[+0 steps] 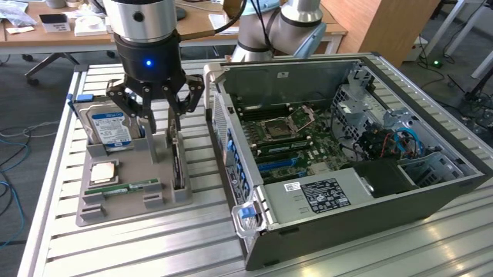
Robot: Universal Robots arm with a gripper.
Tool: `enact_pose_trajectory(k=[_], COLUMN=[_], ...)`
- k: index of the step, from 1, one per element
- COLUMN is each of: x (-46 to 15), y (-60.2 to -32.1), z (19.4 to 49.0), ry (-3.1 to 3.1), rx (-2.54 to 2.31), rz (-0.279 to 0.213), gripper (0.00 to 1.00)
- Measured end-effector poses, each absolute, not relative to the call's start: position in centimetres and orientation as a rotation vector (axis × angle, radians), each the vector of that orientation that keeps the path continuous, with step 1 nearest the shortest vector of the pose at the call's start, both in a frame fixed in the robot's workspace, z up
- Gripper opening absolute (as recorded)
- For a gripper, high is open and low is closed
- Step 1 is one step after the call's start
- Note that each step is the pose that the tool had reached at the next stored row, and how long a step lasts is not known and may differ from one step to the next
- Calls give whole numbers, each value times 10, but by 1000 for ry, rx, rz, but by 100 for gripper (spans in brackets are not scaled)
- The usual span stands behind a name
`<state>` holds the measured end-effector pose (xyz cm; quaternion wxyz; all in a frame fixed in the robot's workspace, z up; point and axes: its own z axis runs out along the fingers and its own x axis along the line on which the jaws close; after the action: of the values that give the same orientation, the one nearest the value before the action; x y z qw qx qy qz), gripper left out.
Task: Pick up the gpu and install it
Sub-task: 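Pick up the gpu and move the gpu toward the slot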
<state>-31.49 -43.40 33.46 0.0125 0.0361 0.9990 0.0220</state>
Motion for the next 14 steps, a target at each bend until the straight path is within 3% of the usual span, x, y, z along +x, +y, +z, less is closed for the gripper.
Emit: enact_pose_trajectory(k=[14], x=[-315], y=[-434], z=[324], ry=[3114], rx=[112], rz=[69], gripper=[47])
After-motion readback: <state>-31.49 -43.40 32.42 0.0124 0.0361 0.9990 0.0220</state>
